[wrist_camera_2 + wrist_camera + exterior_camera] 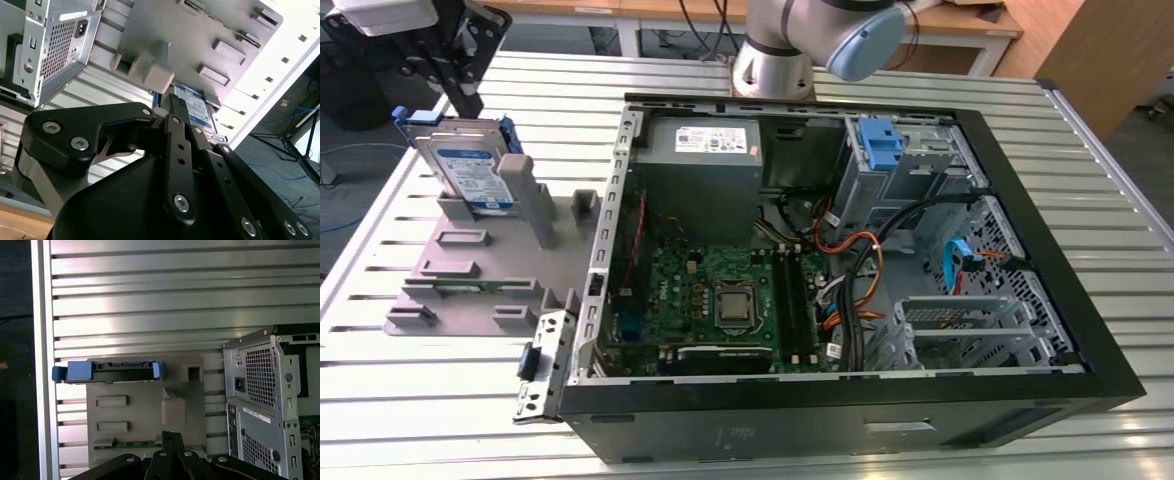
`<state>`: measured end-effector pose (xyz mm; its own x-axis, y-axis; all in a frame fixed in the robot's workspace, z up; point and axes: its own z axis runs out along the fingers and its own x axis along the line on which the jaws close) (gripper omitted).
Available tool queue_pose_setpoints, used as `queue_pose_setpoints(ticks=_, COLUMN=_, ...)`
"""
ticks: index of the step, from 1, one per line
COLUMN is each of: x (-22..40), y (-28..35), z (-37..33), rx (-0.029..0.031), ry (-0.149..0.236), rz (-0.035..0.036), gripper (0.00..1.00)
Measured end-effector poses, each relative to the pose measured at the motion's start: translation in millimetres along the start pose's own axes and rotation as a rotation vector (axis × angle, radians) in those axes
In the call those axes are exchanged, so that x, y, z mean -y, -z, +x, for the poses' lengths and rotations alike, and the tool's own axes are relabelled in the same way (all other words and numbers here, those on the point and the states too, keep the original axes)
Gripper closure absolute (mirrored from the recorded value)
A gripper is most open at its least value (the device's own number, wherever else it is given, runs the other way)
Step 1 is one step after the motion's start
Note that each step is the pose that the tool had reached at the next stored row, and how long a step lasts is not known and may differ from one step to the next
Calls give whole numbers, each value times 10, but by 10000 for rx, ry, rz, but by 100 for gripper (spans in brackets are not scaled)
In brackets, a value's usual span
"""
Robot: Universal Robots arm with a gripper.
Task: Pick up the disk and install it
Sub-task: 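Reach for the disk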
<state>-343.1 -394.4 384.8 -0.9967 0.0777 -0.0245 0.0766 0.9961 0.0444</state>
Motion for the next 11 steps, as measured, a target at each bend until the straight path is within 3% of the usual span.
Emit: queue_pose_setpoints(ticks=11, x=-197, y=-94, z=240, rx=2, ry=-35, rz=5, gripper=89)
